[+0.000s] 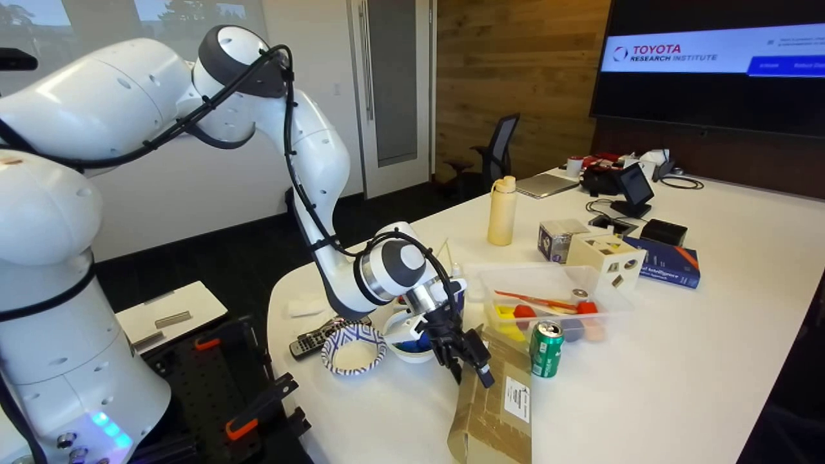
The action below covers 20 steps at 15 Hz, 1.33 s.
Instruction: Open the brown box.
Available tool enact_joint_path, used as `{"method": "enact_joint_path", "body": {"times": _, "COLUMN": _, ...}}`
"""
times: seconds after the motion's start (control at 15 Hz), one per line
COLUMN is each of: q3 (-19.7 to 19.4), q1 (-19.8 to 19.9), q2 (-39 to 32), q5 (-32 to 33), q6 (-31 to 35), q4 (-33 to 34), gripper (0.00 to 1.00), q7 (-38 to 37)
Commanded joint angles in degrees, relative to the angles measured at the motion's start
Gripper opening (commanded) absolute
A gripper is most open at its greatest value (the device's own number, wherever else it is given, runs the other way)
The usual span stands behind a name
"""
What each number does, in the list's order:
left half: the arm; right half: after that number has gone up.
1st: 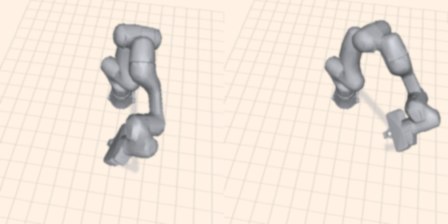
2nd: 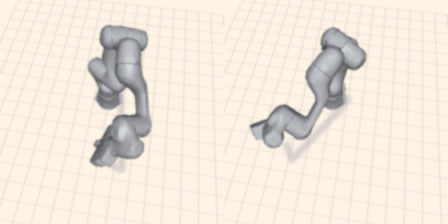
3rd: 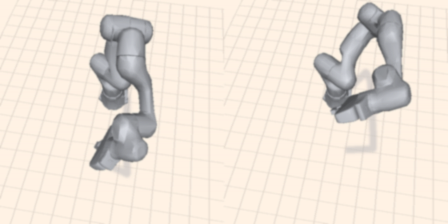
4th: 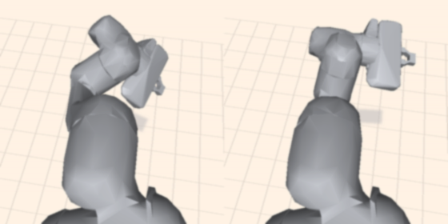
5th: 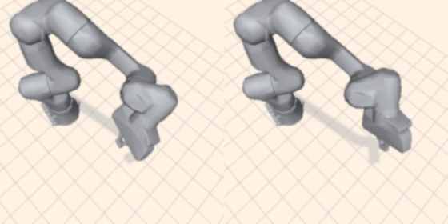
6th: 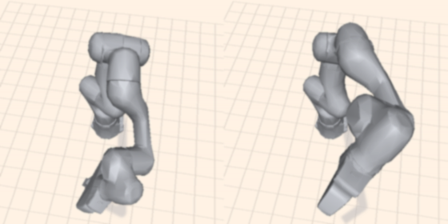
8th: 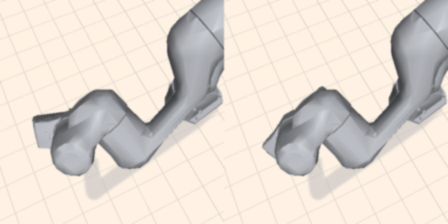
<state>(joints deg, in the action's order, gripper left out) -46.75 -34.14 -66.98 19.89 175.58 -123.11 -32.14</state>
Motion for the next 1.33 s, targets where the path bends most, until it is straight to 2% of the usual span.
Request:
{"method": "enact_joint_path", "body": {"times": 0.0, "q3": -3.4, "q1": -5.6, "q2": -0.9, "q5": -8.7, "q6": 3.6, "q4": -4.9, "gripper": 1.0, "q7": 4.7}}
{"method": "enact_joint_path", "body": {"times": 0.2, "q3": -4.4, "q1": -7.7, "q2": -1.9, "q5": -15.7, "q6": 3.8, "q4": -6.3, "gripper": 1.0, "q7": 7.7}}
{"method": "enact_joint_path", "body": {"times": 0.47, "q3": -5.0, "q1": -7.5, "q2": -4.3, "q5": -22.0, "q6": 2.6, "q4": -4.7, "gripper": 1.0, "q7": 9.2}}
{"method": "enact_joint_path", "body": {"times": 0.87, "q3": -7.5, "q1": -8.9, "q2": -6.3, "q5": -27.2, "q6": 2.4, "q4": -4.3, "gripper": 1.0, "q7": 8.8}}
{"method": "enact_joint_path", "body": {"times": 1.27, "q3": -9.2, "q1": -9.2, "q2": -11.0, "q5": -32.0, "q6": 0.3, "q4": -0.7, "gripper": 1.0, "q7": 6.7}}
